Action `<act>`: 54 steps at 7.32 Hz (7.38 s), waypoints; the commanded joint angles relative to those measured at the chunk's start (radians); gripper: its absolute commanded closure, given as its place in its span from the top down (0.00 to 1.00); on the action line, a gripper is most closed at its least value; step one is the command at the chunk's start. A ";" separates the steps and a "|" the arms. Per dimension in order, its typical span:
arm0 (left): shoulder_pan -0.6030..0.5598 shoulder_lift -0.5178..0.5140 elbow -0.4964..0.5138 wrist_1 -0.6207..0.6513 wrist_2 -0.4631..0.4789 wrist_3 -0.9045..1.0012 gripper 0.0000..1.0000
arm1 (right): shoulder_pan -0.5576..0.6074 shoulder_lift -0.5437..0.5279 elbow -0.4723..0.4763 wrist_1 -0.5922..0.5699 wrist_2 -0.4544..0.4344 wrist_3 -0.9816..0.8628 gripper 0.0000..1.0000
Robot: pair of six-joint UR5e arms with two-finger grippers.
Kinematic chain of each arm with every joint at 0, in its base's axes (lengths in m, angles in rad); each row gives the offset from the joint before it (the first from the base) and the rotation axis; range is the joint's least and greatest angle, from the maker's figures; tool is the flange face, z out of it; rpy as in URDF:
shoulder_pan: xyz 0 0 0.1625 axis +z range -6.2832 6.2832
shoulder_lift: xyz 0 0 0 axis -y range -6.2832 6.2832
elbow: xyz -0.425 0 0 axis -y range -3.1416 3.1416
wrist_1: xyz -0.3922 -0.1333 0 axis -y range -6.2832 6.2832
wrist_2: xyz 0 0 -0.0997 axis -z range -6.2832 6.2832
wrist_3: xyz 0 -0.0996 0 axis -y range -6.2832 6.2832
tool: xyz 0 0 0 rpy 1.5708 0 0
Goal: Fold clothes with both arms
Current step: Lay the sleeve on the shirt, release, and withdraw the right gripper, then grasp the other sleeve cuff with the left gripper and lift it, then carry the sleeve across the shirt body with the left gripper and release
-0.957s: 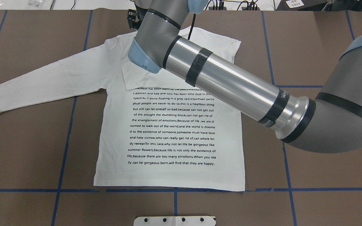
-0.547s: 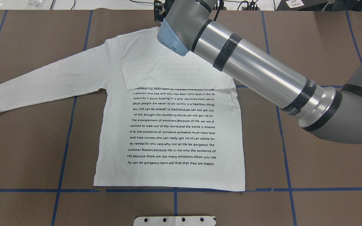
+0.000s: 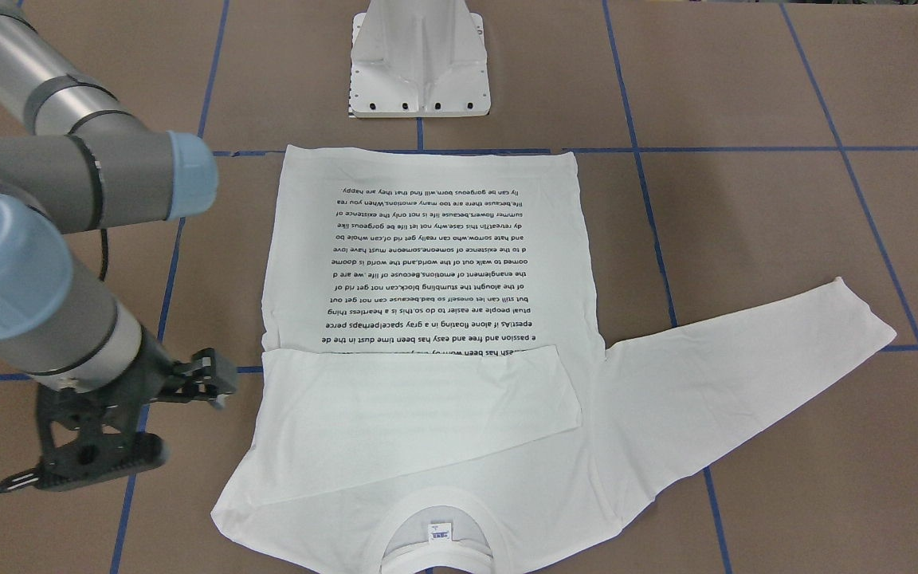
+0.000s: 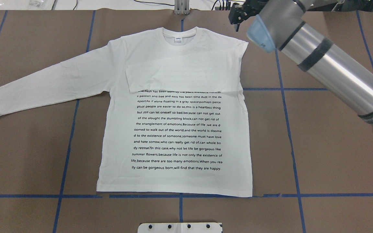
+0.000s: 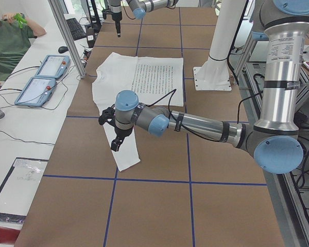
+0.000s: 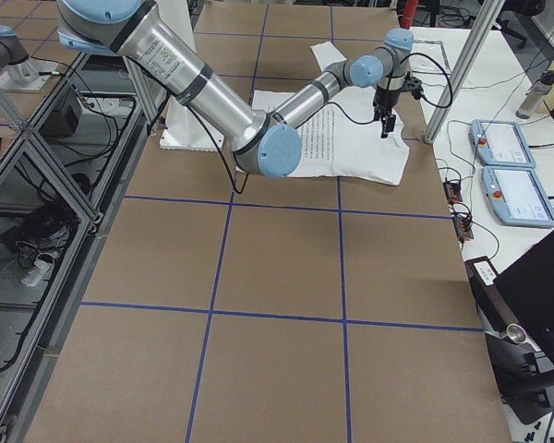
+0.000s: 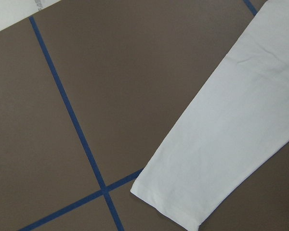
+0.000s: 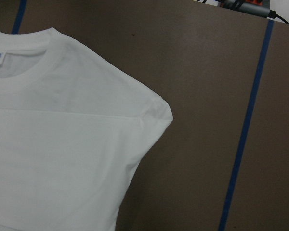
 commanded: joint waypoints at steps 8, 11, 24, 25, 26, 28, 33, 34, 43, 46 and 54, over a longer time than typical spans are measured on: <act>0.345 0.095 0.292 -0.638 0.155 -0.464 1.00 | 0.284 -0.609 0.401 -0.020 0.089 -0.513 1.00; 0.365 0.071 0.316 -0.635 0.155 -0.460 0.90 | 0.284 -0.609 0.401 -0.018 0.089 -0.513 1.00; 0.365 0.058 0.335 -0.635 0.169 -0.448 0.00 | 0.284 -0.609 0.418 -0.021 0.091 -0.502 1.00; 0.362 0.057 0.323 -0.635 0.161 -0.448 0.00 | 0.284 -0.609 0.418 -0.021 0.091 -0.502 1.00; 0.353 0.047 0.291 -0.635 0.155 -0.422 0.00 | 0.284 -0.609 0.418 -0.021 0.091 -0.501 1.00; 0.231 -0.075 0.266 -0.538 -0.002 -0.424 0.00 | 0.284 -0.612 0.417 -0.021 0.091 -0.501 1.00; 0.244 -0.533 0.145 -0.114 -0.046 -0.714 0.00 | 0.284 -0.612 0.414 -0.021 0.089 -0.501 1.00; 0.284 -0.599 0.143 -0.121 -0.047 -0.849 0.00 | 0.284 -0.612 0.414 -0.021 0.089 -0.501 1.00; 0.741 -0.894 0.338 -0.298 0.256 -1.160 0.00 | 0.310 -0.622 0.417 -0.021 0.091 -0.502 1.00; 0.816 -0.934 0.471 -0.434 0.261 -1.160 0.84 | 0.310 -0.622 0.415 -0.020 0.089 -0.502 1.00; 0.673 -0.702 0.144 -0.043 0.149 -0.892 1.00 | 0.053 -0.393 0.415 -0.008 0.074 0.030 1.00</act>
